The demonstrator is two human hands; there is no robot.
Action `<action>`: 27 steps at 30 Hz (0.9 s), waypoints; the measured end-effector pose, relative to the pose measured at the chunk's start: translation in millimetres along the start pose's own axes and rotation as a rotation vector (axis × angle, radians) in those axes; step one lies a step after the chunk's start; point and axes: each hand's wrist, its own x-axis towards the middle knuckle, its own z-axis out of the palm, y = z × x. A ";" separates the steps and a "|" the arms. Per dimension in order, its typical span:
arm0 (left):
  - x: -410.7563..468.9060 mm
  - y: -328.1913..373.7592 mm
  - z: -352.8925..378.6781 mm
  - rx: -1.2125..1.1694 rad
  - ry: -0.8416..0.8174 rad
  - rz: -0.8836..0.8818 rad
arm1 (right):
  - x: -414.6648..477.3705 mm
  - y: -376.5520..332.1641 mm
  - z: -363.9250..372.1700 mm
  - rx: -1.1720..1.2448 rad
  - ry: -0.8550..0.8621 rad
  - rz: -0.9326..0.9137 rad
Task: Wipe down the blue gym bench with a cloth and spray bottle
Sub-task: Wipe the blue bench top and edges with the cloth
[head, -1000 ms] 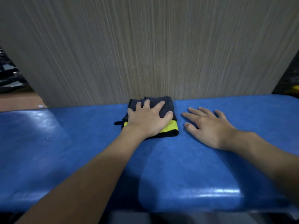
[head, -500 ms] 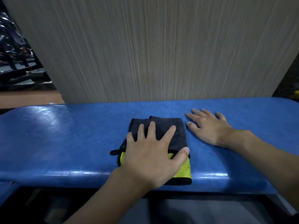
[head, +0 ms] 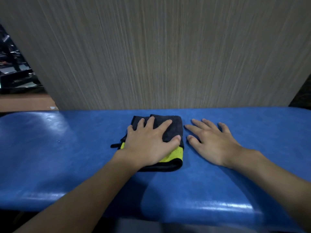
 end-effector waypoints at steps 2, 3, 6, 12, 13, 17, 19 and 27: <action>19.3 -1.6 1.1 0.012 0.014 -0.008 | 0.6 -1.0 -0.9 0.007 0.003 -0.006; 29.8 -2.4 1.8 0.016 0.014 -0.008 | 0.3 -1.3 -0.7 0.011 0.003 -0.006; 64.4 -5.5 2.2 -0.003 -0.001 -0.019 | -1.0 -1.4 -0.6 0.025 0.009 -0.005; 100.8 -6.6 0.0 -0.021 0.026 -0.046 | 0.7 -2.3 -0.5 0.032 0.017 0.014; 97.7 -7.2 0.9 -0.023 0.024 -0.041 | 0.5 -2.7 -0.3 0.033 0.017 0.018; 68.9 -8.4 2.4 -0.014 0.016 -0.019 | 0.8 -3.1 -0.3 0.032 0.018 0.027; 40.9 -6.9 2.2 -0.005 0.017 -0.005 | 0.6 -3.5 -0.5 0.027 0.019 0.031; -91.3 -3.5 -0.6 0.048 0.026 0.050 | -4.9 -8.0 -3.2 0.017 0.022 0.037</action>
